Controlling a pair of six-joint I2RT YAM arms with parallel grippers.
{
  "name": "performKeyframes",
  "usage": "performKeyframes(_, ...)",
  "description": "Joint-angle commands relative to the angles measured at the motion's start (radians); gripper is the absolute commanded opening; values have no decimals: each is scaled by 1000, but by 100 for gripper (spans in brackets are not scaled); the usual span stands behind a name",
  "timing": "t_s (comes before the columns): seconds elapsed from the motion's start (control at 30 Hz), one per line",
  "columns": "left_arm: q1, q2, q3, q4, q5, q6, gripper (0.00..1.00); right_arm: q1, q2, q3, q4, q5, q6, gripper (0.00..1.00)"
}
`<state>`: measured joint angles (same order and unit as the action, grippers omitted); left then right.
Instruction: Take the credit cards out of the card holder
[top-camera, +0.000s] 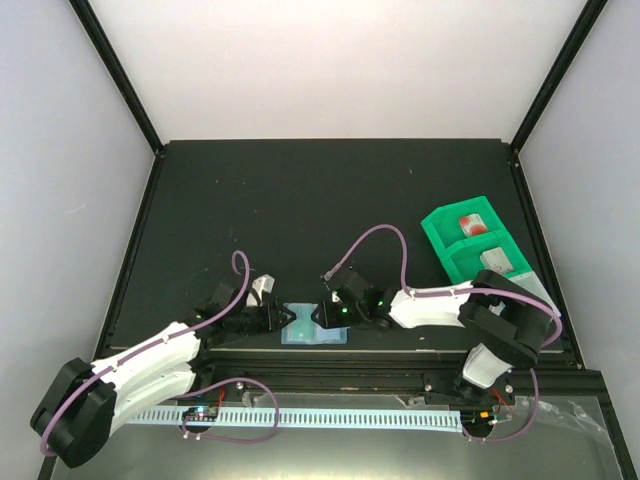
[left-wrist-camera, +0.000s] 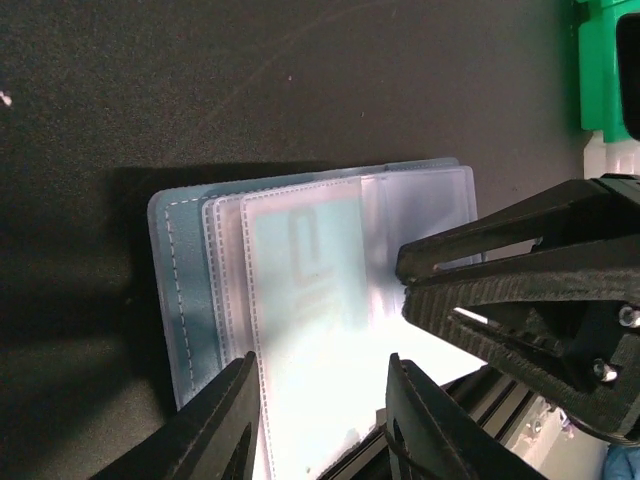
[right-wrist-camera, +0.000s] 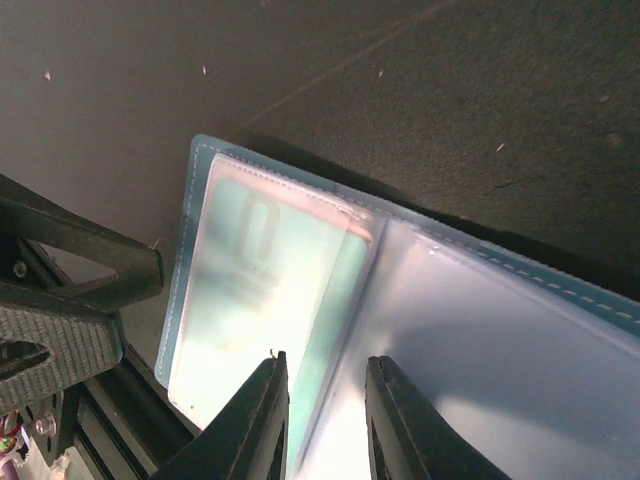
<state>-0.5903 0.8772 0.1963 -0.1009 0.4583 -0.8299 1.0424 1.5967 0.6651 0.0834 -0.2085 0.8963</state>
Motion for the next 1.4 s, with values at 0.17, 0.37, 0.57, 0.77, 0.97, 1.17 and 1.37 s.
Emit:
performKeyframes(0.17,-4,13,-15,55,2,-9,38,22,67,41,-24,7,12,22)
performKeyframes(0.37,-4,14,-11,63,14,-12,39,23,80,38,-59,34,7,16)
performKeyframes(0.57,-5,15,-5,59,18,-9,43,22,87,39,-83,56,3,14)
performKeyframes(0.77,-3,9,-17,82,36,-10,45,22,95,38,-85,63,0,12)
performKeyframes(0.97,-4,-2,-34,100,42,-24,45,23,42,28,3,-24,19,15)
performKeyframes(1.17,-4,4,-34,99,38,-27,45,22,55,78,-45,-16,17,17)
performKeyframes(1.37,-3,6,-38,97,37,-27,45,24,112,85,-45,-41,27,17)
